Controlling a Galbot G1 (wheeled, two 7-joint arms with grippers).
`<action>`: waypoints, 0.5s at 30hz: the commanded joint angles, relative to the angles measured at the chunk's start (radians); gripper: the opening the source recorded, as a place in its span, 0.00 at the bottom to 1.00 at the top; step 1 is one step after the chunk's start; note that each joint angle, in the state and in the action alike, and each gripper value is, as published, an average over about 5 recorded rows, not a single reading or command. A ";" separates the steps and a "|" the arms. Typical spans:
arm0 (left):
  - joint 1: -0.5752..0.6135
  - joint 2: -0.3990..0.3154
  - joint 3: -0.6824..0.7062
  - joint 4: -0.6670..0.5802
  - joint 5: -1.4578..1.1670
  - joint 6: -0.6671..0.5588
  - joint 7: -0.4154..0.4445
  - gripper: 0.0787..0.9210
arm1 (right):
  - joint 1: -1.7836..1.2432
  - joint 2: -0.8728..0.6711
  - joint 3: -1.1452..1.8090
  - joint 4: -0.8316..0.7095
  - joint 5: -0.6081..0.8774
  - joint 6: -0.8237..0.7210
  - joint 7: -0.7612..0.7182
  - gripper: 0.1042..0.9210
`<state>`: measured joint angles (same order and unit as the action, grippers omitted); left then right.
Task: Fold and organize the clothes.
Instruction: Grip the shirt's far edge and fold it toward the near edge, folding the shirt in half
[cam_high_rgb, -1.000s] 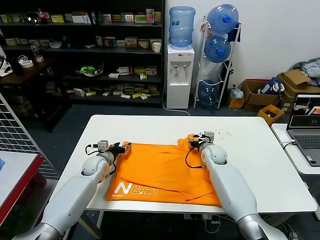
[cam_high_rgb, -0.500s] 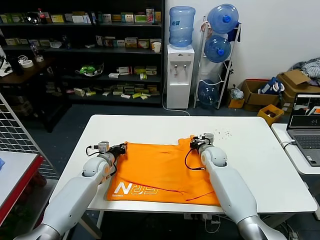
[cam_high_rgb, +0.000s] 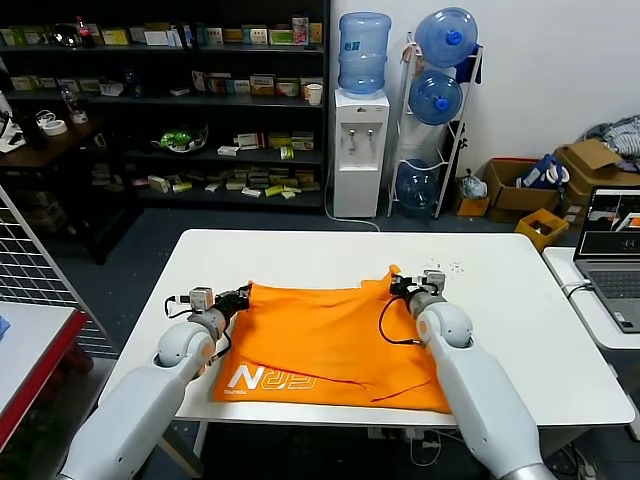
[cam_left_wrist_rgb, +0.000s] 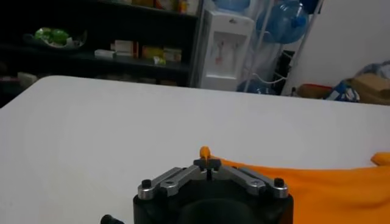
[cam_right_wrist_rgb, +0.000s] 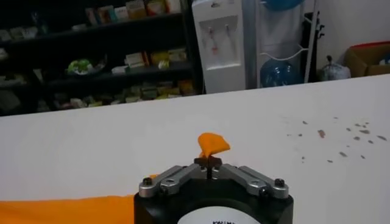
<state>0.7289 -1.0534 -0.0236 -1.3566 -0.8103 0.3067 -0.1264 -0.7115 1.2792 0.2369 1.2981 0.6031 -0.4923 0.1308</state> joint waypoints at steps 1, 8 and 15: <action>0.162 0.050 -0.057 -0.262 0.000 -0.003 -0.028 0.01 | -0.250 -0.111 0.042 0.352 0.075 -0.019 0.049 0.03; 0.282 0.083 -0.084 -0.389 0.020 -0.003 -0.046 0.01 | -0.366 -0.149 0.082 0.491 0.085 -0.038 0.076 0.03; 0.379 0.104 -0.102 -0.474 0.061 -0.013 -0.062 0.01 | -0.483 -0.176 0.124 0.619 0.108 -0.072 0.115 0.03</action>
<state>0.9446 -0.9770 -0.1019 -1.6532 -0.7818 0.3017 -0.1704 -0.9889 1.1571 0.3095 1.6688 0.6782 -0.5337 0.2008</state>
